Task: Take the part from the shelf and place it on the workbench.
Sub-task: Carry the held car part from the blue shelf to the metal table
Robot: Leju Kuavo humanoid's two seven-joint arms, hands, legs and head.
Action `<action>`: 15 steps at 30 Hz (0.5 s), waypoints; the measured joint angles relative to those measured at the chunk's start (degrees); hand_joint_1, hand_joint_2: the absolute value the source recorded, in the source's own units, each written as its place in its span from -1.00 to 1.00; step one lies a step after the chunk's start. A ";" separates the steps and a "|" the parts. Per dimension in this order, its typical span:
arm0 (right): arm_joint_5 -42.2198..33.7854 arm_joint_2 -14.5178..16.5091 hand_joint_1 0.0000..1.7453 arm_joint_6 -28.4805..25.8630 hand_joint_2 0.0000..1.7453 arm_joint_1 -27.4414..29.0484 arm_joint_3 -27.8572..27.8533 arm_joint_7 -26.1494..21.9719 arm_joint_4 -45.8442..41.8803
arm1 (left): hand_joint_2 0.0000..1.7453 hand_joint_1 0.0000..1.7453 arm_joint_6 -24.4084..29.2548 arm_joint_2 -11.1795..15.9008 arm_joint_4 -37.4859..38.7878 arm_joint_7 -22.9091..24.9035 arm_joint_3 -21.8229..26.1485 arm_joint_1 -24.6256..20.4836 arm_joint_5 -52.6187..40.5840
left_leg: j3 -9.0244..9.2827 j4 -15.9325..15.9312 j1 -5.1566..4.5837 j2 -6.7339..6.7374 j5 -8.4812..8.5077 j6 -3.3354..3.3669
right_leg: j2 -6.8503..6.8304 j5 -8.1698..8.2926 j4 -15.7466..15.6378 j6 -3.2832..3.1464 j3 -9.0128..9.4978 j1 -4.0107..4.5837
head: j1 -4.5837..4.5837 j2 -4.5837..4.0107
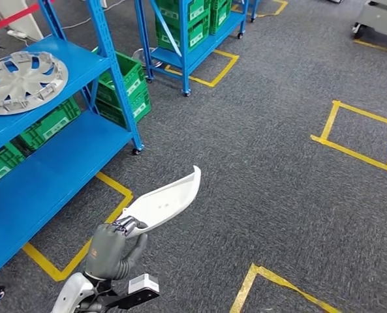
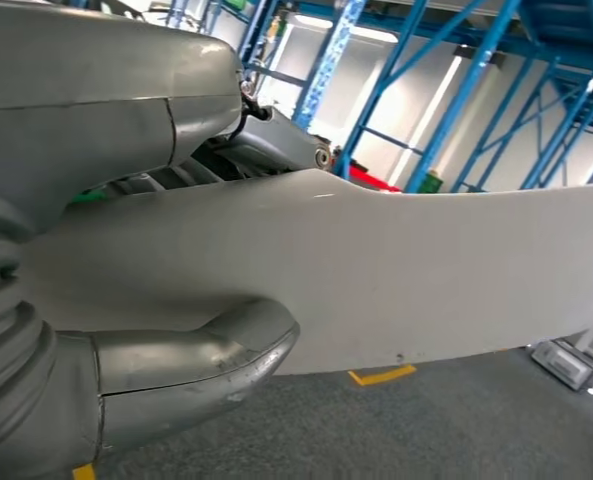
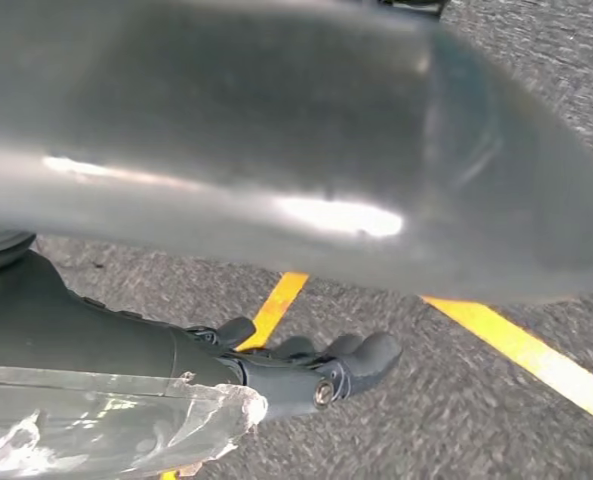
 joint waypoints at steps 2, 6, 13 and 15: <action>0.01 0.01 -1.00 -0.02 -1.00 0.09 0.00 0.04 0.00 | 1.00 1.00 0.02 -0.01 0.01 -0.01 -0.02 -0.05 0.00 | -0.49 0.31 0.16 -0.30 -0.44 -0.58 | 1.18 1.10 -0.41 -0.84 -0.72 -0.20 | 0.02 0.00; 0.04 0.04 -1.00 -0.01 -1.00 -0.17 -0.03 0.07 -0.02 | 1.00 1.00 0.11 0.02 0.09 -0.01 -0.03 -0.01 0.00 | -3.99 10.84 0.57 -5.37 -9.47 -1.59 | 3.44 3.65 -0.55 -2.00 -3.37 -0.56 | -0.25 0.00; 0.14 0.10 -1.00 0.02 -1.00 -0.15 -0.03 0.07 -0.03 | 1.00 1.00 0.25 0.03 0.36 -0.03 -0.04 -0.06 -0.03 | 4.04 3.23 1.27 -9.25 -5.69 -1.83 | 7.74 7.77 0.97 -0.88 -9.71 -0.96 | -0.32 0.00; 0.18 0.11 -1.00 -0.01 -1.00 -0.10 -0.03 0.07 -0.03 | 1.00 1.00 0.33 0.03 0.45 -0.07 -0.04 0.00 -0.07 | 5.37 0.02 1.23 -10.51 -5.82 -1.44 | 8.67 9.28 0.69 -0.21 -10.67 -0.99 | -0.34 0.00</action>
